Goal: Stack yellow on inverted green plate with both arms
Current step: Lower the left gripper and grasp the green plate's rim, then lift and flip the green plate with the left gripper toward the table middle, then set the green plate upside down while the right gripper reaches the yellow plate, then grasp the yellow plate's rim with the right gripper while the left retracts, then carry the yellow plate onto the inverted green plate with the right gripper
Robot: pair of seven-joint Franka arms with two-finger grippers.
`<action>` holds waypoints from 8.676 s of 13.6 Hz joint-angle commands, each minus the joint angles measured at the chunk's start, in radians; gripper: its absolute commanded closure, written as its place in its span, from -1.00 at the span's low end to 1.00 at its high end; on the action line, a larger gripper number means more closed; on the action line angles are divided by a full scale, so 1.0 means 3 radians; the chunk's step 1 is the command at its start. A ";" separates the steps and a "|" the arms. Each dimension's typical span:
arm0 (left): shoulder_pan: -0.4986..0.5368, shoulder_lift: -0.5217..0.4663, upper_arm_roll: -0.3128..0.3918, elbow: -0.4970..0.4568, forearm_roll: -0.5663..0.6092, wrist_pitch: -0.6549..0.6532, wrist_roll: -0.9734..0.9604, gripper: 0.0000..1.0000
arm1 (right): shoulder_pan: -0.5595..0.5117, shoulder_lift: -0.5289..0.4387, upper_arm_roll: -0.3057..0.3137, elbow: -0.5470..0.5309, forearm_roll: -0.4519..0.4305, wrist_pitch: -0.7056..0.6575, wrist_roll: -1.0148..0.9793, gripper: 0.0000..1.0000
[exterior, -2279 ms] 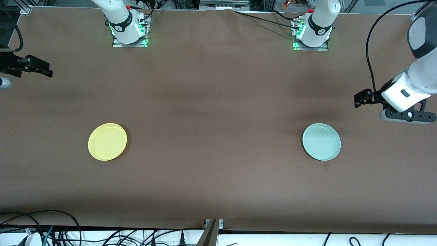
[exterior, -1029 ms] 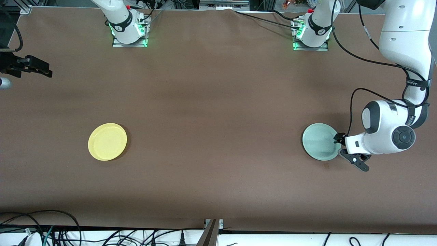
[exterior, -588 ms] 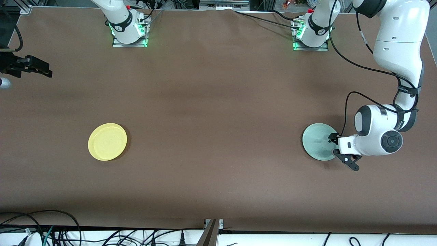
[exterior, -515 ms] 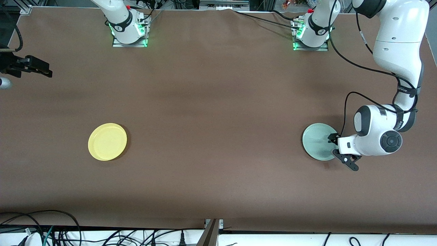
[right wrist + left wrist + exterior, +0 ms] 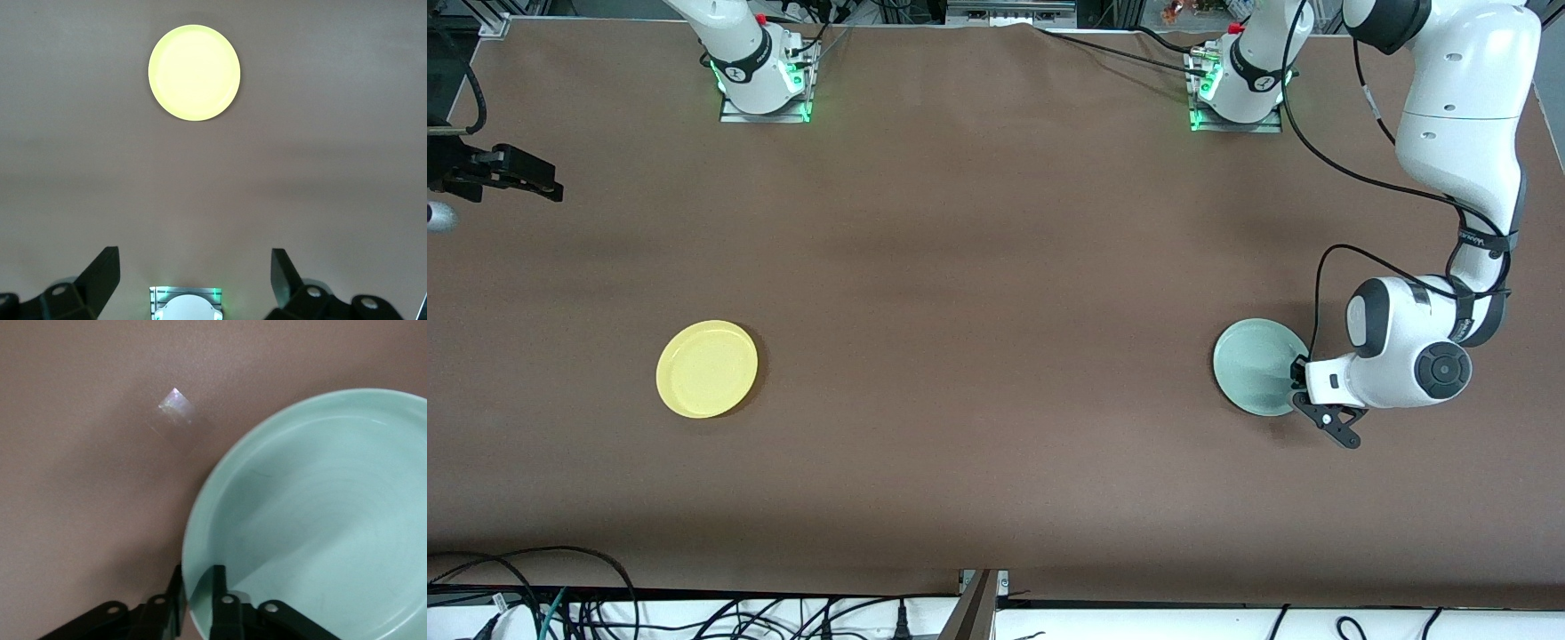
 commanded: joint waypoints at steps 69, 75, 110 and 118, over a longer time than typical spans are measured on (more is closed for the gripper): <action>-0.1157 -0.0196 0.0184 0.2005 -0.0513 -0.2292 -0.3403 -1.00 | -0.0405 0.2392 -0.0007 -0.0093 0.0701 0.2412 -0.0126 -1.00; -0.1055 -0.1090 0.0194 0.1285 0.0127 -0.2323 -0.2663 -1.00 | -0.0507 0.2392 -0.0002 -0.0124 0.0865 0.2391 -0.0418 -1.00; -0.0318 -0.2671 -0.0358 -0.0634 0.0163 -0.1366 -0.2247 -1.00 | 0.1670 0.2489 0.0969 0.0060 0.0860 0.3644 0.3218 1.00; -0.0318 -0.2671 -0.0374 -0.0634 0.0163 -0.1372 -0.2247 -1.00 | 0.1865 0.2581 0.0959 0.0060 0.0860 0.3670 0.3289 1.00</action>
